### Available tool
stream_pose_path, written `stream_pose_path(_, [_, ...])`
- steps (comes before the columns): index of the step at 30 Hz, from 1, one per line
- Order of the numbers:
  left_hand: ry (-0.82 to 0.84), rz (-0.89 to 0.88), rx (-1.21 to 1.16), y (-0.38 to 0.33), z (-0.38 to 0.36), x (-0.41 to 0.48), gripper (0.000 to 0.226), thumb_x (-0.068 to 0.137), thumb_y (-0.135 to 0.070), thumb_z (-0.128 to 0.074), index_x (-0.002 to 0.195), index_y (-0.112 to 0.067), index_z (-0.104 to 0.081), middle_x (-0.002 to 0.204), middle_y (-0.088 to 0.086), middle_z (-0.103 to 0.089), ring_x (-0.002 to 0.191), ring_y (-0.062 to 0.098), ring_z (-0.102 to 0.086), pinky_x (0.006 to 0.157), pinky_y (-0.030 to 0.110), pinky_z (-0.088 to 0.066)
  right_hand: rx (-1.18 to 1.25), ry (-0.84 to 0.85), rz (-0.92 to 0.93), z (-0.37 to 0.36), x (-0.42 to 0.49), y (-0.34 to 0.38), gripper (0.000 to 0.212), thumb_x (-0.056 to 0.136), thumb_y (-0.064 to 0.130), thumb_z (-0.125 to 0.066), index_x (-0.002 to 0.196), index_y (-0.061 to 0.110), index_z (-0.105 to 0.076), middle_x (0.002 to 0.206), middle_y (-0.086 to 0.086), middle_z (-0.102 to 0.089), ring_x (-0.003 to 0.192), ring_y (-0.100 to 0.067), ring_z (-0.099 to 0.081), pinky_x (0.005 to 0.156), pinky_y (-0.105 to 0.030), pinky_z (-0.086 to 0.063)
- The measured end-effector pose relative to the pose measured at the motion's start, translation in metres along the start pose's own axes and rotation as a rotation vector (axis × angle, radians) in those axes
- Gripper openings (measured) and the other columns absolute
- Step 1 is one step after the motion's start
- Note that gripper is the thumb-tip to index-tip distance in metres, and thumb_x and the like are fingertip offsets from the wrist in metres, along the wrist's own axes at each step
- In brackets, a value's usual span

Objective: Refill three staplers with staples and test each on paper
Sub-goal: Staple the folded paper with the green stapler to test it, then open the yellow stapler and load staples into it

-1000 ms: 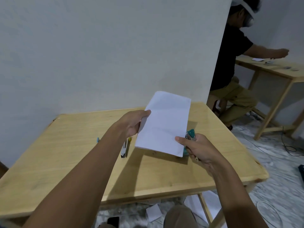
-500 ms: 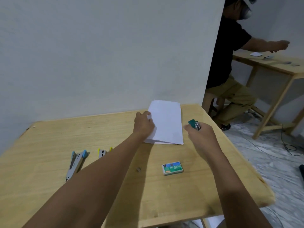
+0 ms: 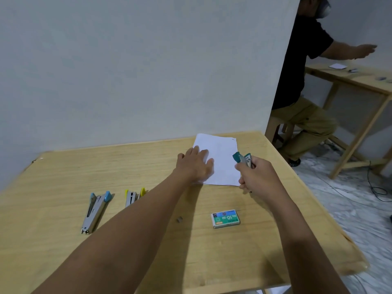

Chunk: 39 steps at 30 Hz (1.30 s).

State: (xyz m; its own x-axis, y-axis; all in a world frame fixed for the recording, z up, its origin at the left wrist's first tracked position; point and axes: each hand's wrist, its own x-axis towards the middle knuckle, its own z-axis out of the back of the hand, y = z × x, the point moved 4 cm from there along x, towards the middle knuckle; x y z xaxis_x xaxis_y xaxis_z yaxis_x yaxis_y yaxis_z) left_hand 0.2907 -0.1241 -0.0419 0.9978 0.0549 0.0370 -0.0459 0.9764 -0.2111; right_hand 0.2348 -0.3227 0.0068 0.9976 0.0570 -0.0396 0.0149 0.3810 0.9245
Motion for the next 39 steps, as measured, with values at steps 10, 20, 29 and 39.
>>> stream_pose_path(10, [-0.114,-0.017,-0.494,0.045,0.071,-0.029,0.044,0.100,-0.033,-0.053,0.142,-0.023,-0.049,0.152,0.004,-0.039,0.139,0.020,-0.040,0.114,0.035,-0.031,-0.111,-0.018,0.122,-0.030,-0.010,0.035,0.024,0.089,0.027,-0.064,0.098,0.005,-0.066,0.079,-0.011,-0.073,0.078,-0.031,-0.071,0.078,-0.051,-0.058])
stream_pose_path(20, [0.120,0.316,-0.089,0.168,0.086,-0.109,0.024,0.089,-0.037,-0.056,0.089,-0.021,-0.074,0.107,0.004,-0.070,0.091,0.021,-0.062,0.078,0.030,-0.051,-0.307,0.105,0.183,-0.144,-0.007,0.078,0.028,0.083,0.026,-0.067,0.099,0.003,-0.063,0.089,-0.010,-0.065,0.073,-0.030,-0.063,0.060,-0.038,-0.052])
stream_pose_path(29, [0.096,0.362,-0.045,0.172,0.083,-0.110,0.028,0.089,-0.046,-0.056,0.096,-0.024,-0.073,0.108,0.001,-0.063,0.107,0.026,-0.061,0.088,0.038,-0.053,-0.606,0.024,0.202,-0.203,0.045,0.074,0.029,0.084,0.026,-0.065,0.066,0.017,-0.044,0.065,0.002,-0.050,0.053,-0.013,-0.045,0.045,-0.025,-0.026])
stream_pose_path(39, [0.075,0.376,-0.052,0.179,0.079,-0.107,0.046,0.088,-0.057,-0.058,0.125,-0.030,-0.064,0.135,-0.002,-0.054,0.124,0.023,-0.052,0.094,0.039,-0.048,-0.511,0.012,0.117,-0.221,0.073,0.076,0.049,0.086,0.049,-0.062,0.113,0.010,-0.048,0.091,0.001,-0.054,0.077,-0.020,-0.053,0.052,-0.028,-0.033])
